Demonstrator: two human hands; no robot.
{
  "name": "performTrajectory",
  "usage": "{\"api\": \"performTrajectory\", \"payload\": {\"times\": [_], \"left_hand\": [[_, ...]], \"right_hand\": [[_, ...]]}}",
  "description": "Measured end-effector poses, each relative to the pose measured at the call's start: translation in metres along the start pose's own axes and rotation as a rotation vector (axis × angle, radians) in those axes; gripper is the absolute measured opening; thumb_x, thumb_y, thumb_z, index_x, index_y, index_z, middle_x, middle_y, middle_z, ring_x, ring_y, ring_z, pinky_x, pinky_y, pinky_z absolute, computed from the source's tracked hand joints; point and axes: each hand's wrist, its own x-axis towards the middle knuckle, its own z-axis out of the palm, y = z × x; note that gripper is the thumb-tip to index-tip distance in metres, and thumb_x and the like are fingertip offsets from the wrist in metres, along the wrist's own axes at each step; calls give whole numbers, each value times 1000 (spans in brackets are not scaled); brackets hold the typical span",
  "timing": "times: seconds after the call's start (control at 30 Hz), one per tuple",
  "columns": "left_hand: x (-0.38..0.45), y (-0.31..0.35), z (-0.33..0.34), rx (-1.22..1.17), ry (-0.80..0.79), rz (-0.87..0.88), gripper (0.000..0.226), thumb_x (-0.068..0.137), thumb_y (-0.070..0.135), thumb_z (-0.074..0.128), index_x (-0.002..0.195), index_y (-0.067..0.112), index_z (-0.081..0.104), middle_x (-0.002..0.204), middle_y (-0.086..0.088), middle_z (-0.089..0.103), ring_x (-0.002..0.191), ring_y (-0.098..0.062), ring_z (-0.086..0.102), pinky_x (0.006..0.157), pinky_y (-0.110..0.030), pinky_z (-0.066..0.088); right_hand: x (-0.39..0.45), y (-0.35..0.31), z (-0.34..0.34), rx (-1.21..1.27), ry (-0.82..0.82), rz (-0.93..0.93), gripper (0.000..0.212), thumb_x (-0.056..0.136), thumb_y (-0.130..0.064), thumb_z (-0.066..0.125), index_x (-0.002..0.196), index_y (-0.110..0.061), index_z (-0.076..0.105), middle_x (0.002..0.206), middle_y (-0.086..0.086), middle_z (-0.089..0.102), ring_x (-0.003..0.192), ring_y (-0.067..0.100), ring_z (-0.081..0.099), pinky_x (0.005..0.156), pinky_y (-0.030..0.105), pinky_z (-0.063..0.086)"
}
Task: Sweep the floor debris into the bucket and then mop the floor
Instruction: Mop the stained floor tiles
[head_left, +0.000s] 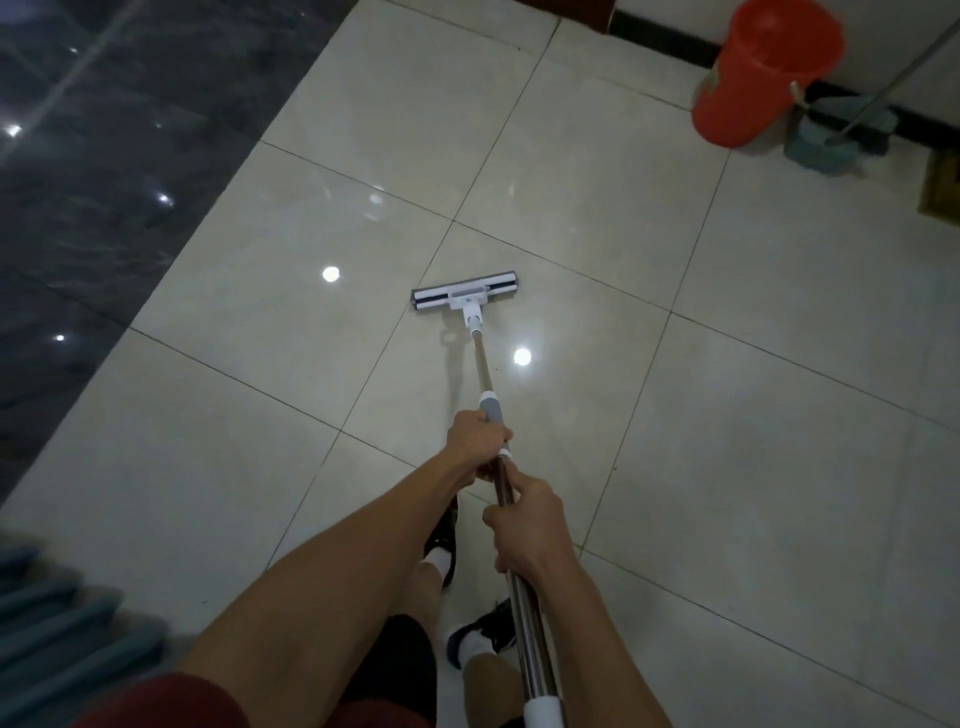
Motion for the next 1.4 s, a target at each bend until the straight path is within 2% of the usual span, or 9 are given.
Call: {"api": "performTrajectory", "payload": {"times": [0.13,0.23,0.37,0.5,0.7,0.93,1.1,1.3,1.4], "left_hand": [[31,4,-9,11,14,15,25,80,13,76,98,-2,69,94,-21,72,83,-33,73,72,-49,63],[62,33,-24,3,23,43,28,81,16,77,104,2,70,94,-18,73,82,-32,74,61,-40,62],[109,97,-41,-27,3,56,28,83,16,76,107,2,68,96,-19,72,75,-30,71,49,-31,54],[162,169,-62,-39,-23,42,25,86,15,74,107,3,67,97,-20,72,79,-31,72,57,-39,60],[236,282,-100,-18,-43,36,26,86,14,74,107,1,66,96,-20,72,79,-32,73,58,-40,61],[295,396,-103,-26,-43,20,19,88,12,73,103,3,67,92,-18,71,69,-28,70,50,-33,56],[342,477,-87,-53,-16,-3,18,87,13,73,101,3,68,95,-19,72,73,-29,72,56,-38,59],[408,589,-60,-110,48,-18,34,84,15,77,111,-3,67,102,-20,72,89,-35,73,74,-49,63],[438,644,-49,-43,19,12,30,90,15,67,116,2,64,94,-11,66,70,-24,66,55,-31,57]], "right_hand": [[24,-9,14,53,22,-9,72,83,-2,54,146,-38,47,78,9,63,58,24,58,59,49,60],[57,-37,16,95,30,-40,66,84,-6,56,143,-35,51,77,10,64,60,26,61,61,51,60],[113,-94,3,127,49,-21,64,83,-4,57,139,-36,56,79,9,66,60,25,62,62,49,61],[171,-162,-12,177,57,9,62,85,-2,57,138,-35,57,83,14,66,48,21,57,46,30,52],[252,-270,-32,223,69,30,61,87,-4,58,141,-34,54,79,12,66,49,19,57,52,34,58],[327,-360,-86,197,43,69,59,89,-7,58,141,-34,54,86,15,69,39,20,58,45,30,53],[390,-413,-140,187,17,33,56,88,-6,56,136,-34,58,83,13,67,38,20,57,50,41,60],[489,-479,-219,83,0,-34,30,84,-3,58,111,-13,67,79,11,64,62,27,62,67,51,62],[534,-511,-256,50,-25,-16,32,86,-5,60,117,-11,64,81,11,65,50,22,61,56,38,60]]}}
